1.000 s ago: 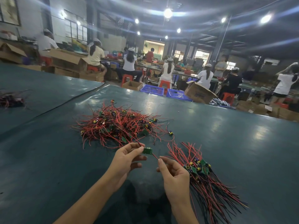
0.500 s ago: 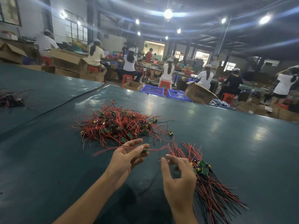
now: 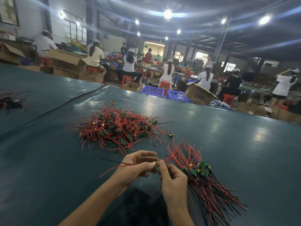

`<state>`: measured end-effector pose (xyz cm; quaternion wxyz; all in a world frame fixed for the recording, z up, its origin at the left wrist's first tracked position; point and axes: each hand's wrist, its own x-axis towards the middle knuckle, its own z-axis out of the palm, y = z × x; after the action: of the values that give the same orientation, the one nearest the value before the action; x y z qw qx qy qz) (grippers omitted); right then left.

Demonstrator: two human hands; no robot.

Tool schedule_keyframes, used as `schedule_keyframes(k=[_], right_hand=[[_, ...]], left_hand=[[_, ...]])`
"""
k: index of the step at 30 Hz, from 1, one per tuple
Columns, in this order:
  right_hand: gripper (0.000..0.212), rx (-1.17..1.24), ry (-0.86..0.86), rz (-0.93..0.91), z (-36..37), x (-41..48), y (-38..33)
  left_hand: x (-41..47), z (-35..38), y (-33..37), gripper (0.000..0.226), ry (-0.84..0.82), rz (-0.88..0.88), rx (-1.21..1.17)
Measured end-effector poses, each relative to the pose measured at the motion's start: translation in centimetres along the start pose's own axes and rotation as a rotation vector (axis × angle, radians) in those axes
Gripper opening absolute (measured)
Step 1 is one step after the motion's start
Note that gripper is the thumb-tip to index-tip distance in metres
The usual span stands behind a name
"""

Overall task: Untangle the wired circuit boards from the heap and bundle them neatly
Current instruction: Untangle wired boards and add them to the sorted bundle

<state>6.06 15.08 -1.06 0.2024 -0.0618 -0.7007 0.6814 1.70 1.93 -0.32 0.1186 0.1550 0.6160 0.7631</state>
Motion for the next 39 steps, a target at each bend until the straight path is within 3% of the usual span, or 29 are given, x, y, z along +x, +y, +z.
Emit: schedule_keyframes(k=[6, 9, 14, 20, 28, 31, 36, 39], right_hand=[[0.021, 0.034, 0.023, 0.009, 0.4, -0.1, -0.3], [0.022, 0.071, 0.055, 0.042, 0.5, 0.0, -0.1], [0.021, 0.113, 0.087, 0.13, 0.5, 0.2, 0.5], [0.027, 0.341, 0.349, 0.3, -1.1, 2.3, 0.5], [0.022, 0.572, 0.521, 0.278, -3.4, 3.8, -0.1], [0.019, 0.485, 0.432, 0.265, -2.3, 3.0, -0.1], [0.028, 0.207, 0.067, 0.209, 0.5, 0.4, -0.3], [0.026, 0.241, 0.078, 0.207, 1.0, 0.2, -0.5]], left_hand=[[-0.5, 0.9, 0.3, 0.049, -0.032, -0.17, 0.061], [-0.5, 1.4, 0.0, 0.05, 0.024, -0.134, 0.065], [-0.5, 1.5, 0.0, 0.031, 0.067, -0.053, 0.149], [-0.6, 1.2, 0.6, 0.028, 0.038, 0.002, 0.158], [-0.9, 1.3, 1.4, 0.029, 0.038, 0.038, 0.151], [-0.7, 1.3, 1.2, 0.029, 0.095, 0.034, 0.134], [-0.8, 1.3, 1.2, 0.024, 0.066, 0.025, 0.181], [-0.8, 1.6, 1.2, 0.022, 0.038, 0.02, 0.244]])
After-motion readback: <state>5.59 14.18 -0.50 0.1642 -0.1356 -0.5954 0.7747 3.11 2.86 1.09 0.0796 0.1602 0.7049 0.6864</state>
